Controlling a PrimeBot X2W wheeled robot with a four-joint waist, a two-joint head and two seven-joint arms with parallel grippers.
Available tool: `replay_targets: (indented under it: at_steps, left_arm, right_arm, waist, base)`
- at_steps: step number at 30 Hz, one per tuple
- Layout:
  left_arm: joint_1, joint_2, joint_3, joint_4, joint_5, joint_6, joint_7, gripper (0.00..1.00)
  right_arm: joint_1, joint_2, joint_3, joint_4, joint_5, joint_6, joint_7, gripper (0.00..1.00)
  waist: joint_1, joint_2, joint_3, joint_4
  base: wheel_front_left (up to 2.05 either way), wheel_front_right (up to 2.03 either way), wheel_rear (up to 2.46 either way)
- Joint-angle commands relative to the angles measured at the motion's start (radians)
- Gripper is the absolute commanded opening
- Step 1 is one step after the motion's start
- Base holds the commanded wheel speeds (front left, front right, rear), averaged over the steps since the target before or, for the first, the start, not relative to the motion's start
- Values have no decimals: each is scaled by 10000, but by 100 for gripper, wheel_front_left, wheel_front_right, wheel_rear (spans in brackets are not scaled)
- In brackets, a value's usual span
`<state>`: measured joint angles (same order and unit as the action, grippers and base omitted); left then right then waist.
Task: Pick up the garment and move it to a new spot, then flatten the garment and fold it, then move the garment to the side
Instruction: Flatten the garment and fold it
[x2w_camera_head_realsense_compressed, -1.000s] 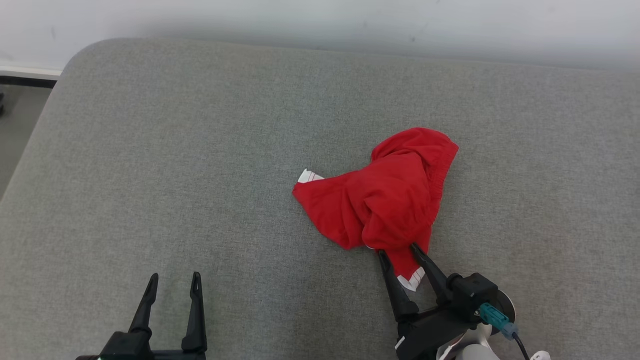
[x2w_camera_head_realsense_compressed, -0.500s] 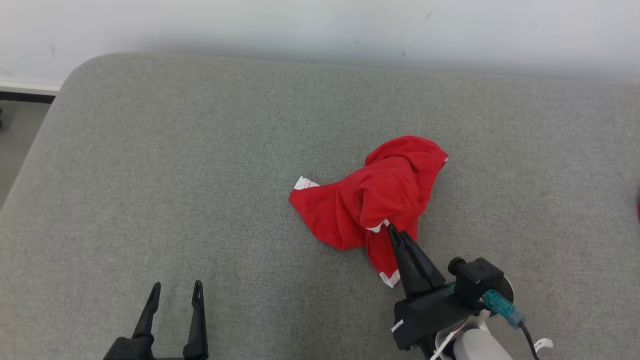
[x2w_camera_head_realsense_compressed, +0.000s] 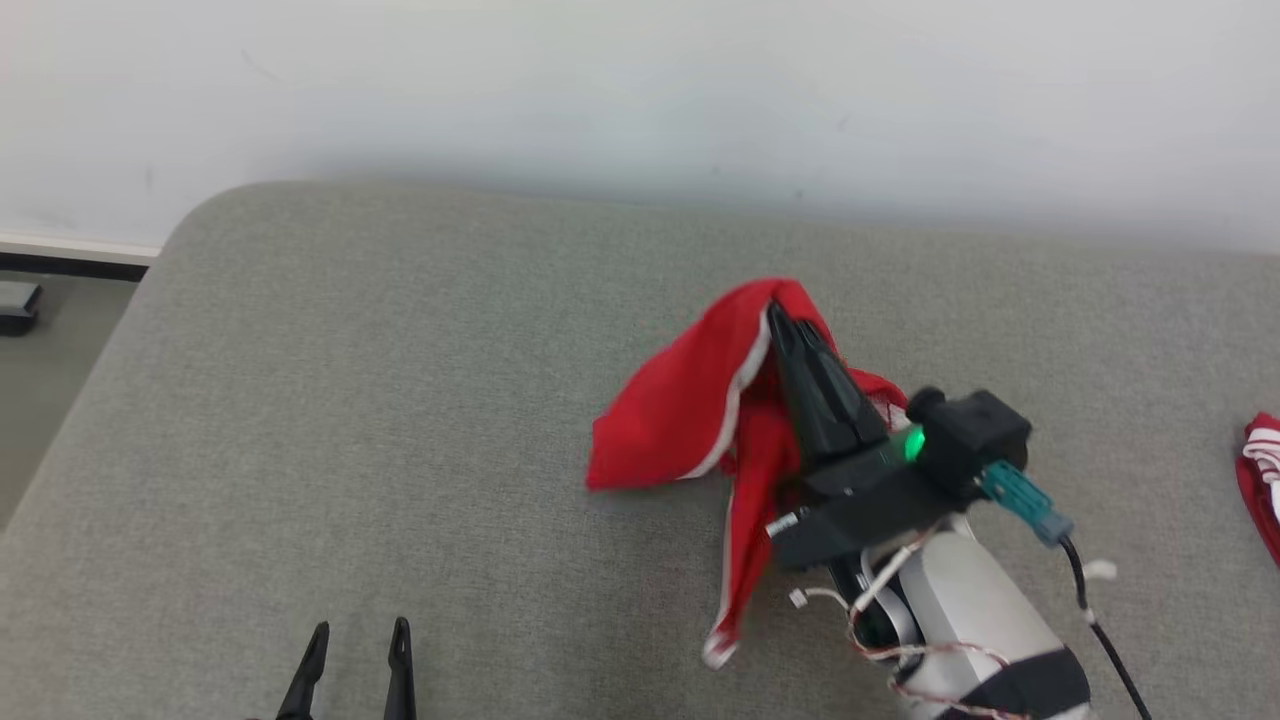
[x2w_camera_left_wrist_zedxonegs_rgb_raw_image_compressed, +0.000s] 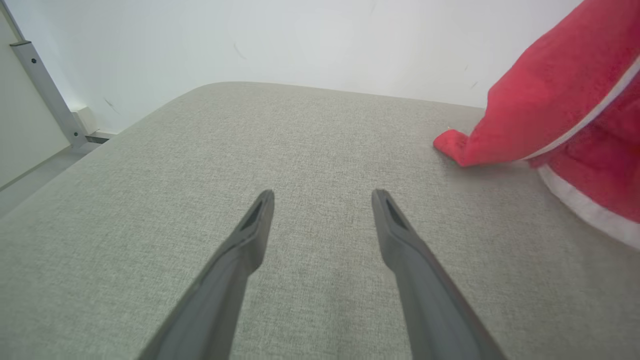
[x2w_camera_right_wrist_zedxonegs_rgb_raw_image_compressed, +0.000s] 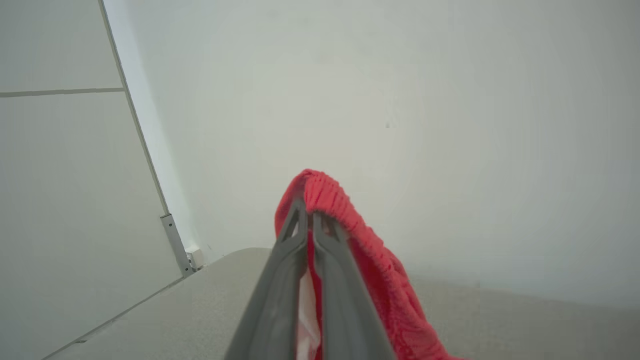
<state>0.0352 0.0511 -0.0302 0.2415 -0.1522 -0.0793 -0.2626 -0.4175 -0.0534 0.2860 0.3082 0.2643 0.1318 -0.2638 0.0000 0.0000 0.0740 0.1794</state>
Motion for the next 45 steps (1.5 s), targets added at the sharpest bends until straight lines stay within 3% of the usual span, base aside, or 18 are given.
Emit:
replay_targets:
  at_steps: [1,9,14,21,29,45]
  left_arm:
    - [136,-8,-21,59,-64,-16,-30,100]
    - [286,-10,-372,237,-307,72,-30,100]
    - [449,-10,-424,328,-388,117,-30,100]
    - [168,-10,-535,309,-484,62,-30,100]
    - [-26,-10,-641,325,-570,128,-30,100]
    - [36,-8,-510,231,-399,25,-30,100]
  right_arm:
    - [-397,-12,177,122,97,-26,-5,0]
    - [-2052,-55,871,806,463,-26,-9,0]
    - [-2332,-4,83,798,696,-26,-3,0]
    - [-2491,-308,-1907,2434,-391,-26,-8,0]
    - [-1954,-595,-2968,2605,-799,-26,-6,0]
    - [1032,-720,-4400,1567,-349,-26,-6,0]
  waist:
    - [0,0,-262,167]
    - [0,0,-279,839]
    - [0,0,-264,1143]
    - [0,0,192,1343]
    - [0,0,469,1106]
    - [0,0,121,-106]
  base:
    - [0,0,0]
    - [0,0,0]
    - [0,0,0]
    - [0,0,0]
    - [0,0,0]
    - [0,0,0]
